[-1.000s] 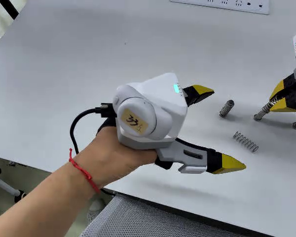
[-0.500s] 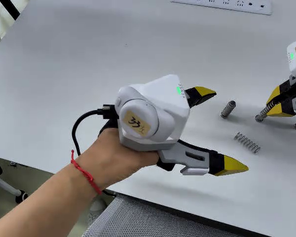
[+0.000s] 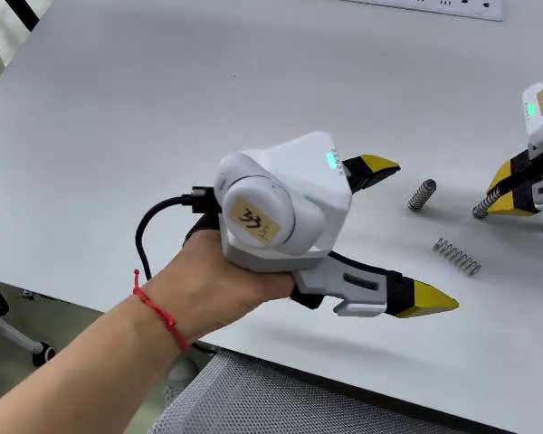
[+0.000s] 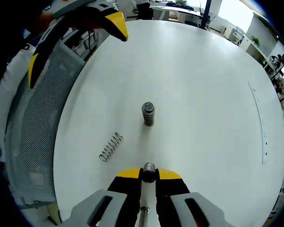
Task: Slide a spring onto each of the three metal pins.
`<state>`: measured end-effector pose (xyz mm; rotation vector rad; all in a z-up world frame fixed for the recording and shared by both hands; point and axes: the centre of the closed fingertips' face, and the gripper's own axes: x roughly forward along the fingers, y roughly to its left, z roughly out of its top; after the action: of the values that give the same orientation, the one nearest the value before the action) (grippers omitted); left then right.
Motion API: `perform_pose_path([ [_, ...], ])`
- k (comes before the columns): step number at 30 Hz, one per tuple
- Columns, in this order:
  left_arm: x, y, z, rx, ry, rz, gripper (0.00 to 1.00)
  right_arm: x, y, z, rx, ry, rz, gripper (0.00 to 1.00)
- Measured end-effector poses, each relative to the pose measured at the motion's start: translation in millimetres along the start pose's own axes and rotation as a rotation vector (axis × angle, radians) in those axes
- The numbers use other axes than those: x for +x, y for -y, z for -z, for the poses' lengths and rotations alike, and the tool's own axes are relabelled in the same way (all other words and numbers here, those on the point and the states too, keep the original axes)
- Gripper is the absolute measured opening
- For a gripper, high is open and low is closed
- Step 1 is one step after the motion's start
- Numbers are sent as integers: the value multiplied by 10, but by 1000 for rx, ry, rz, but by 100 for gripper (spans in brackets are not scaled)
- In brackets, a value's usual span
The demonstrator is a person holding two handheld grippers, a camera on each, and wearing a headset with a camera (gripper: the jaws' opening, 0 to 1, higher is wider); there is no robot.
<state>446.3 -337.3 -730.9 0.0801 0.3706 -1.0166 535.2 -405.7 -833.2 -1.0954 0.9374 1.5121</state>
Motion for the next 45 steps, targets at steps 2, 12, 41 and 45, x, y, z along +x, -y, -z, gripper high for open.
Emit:
perform_pose_path([
  [2, 1, 3, 3, 1, -2, 1, 81, 7, -2, 1, 4, 2, 0, 8],
  [12, 2, -2, -11, 3, -5, 0, 81, 0, -18, -2, 24, 14, 1, 9],
  [41, -24, -13, -68, 62, -46, 7, 78, -699, -146, -26, 198, 287, 136, 30],
  [45, -41, -19, -70, 81, -61, 9, 77, -845, -222, 9, 235, 349, 158, 33],
])
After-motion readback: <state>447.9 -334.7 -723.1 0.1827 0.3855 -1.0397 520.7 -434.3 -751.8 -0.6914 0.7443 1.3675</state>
